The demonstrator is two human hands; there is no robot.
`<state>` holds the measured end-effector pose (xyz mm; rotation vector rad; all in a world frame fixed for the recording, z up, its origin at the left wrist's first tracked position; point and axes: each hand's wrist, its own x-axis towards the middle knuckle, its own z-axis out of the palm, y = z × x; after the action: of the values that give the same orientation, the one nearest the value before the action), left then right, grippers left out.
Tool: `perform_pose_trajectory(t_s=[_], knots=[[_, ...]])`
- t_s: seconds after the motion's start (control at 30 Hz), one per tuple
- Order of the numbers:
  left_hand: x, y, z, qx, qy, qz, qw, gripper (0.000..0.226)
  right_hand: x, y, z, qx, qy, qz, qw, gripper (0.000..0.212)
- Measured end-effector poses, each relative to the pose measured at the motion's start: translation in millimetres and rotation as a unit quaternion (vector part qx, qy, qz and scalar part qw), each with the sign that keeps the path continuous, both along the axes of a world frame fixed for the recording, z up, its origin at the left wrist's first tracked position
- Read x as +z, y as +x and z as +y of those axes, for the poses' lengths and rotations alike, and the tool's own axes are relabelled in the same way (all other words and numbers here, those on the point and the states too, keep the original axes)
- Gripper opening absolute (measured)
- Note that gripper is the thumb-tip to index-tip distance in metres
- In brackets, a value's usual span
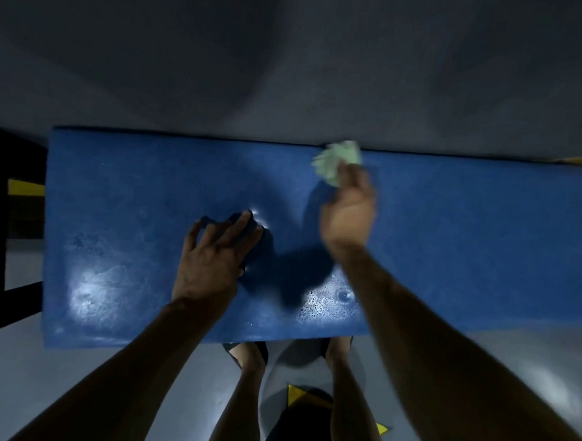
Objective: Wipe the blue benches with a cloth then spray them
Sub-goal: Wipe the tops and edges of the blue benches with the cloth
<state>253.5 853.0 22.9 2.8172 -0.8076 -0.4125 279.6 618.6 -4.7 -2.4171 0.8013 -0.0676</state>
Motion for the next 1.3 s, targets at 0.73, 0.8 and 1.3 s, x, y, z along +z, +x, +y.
perform_pose_trajectory(t_s=[0.73,0.8,1.3], knots=[[-3.3,2.6,5.6,-0.022,-0.005,-0.028,0.999,0.075,29.3,-91.8,64.1,0.307,-0.082,0.045,0.947,0.081],[-3.2,4.3,6.5,-0.025,-0.005,-0.027,0.999,0.083,25.4,-97.8,12.5,0.330,-0.116,0.048,0.936,0.072],[0.2,-2.7,0.0,-0.015,0.003,-0.019,1.000,0.082,23.5,-141.0,43.2,0.275,-0.100,0.042,0.955,0.068]])
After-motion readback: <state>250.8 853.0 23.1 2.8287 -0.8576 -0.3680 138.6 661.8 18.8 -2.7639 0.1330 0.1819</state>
